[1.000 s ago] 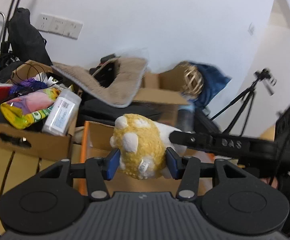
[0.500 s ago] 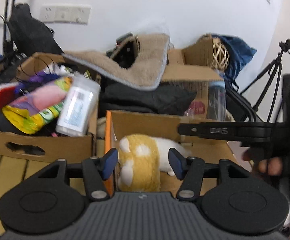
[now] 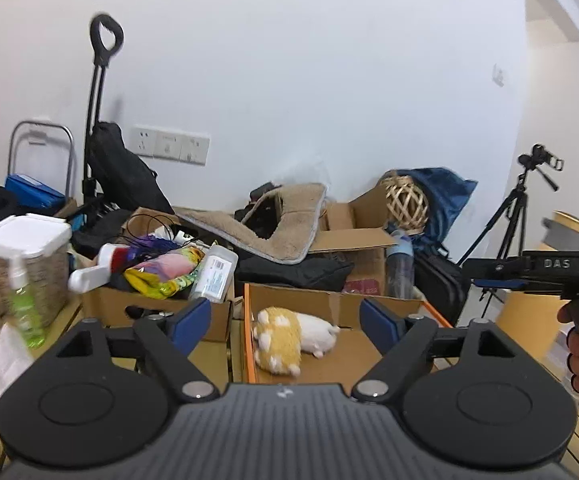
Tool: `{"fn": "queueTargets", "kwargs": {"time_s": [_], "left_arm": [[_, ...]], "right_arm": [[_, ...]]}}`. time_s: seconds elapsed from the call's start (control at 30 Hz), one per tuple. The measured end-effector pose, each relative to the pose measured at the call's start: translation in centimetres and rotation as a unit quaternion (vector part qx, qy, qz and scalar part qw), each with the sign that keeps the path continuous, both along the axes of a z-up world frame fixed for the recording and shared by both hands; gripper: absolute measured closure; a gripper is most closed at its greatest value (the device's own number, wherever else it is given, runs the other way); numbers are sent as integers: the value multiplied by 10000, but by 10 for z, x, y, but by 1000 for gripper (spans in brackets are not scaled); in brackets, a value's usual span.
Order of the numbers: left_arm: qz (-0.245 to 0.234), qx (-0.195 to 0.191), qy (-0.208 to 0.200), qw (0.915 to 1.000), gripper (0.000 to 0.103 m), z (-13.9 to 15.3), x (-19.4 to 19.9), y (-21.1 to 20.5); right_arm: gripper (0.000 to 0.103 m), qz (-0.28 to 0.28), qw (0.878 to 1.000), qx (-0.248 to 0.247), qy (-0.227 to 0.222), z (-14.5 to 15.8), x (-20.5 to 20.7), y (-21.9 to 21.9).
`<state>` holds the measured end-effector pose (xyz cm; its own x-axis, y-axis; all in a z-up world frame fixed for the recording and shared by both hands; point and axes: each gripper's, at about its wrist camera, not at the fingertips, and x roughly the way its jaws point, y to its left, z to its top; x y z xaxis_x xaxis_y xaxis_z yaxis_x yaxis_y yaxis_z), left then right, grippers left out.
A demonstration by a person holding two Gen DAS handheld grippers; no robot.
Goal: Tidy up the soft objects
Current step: 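Lift the plush toy with the right gripper and drop it into the cardboard box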
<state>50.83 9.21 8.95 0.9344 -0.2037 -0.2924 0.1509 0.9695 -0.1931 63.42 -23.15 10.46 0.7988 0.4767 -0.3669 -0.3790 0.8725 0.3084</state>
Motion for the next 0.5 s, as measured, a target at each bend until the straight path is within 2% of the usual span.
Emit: {"fn": "queueTargets", "kwargs": {"time_s": [0.2,0.37,0.5], "left_arm": [[67,339,-41,9994,18,-25,-82,-19],[-53,163,-16,9999,14,-48,-140,-27],[-34,171,-6,9998,14,-63,-171,-33]], "right_arm": [[52,-7,9995,148,-284,-20,-103,-16],[47,-155,9970,-495,-579,-48,-182,-12],[45,-142,9964,-665,-503,-72,-230,-8]]}}
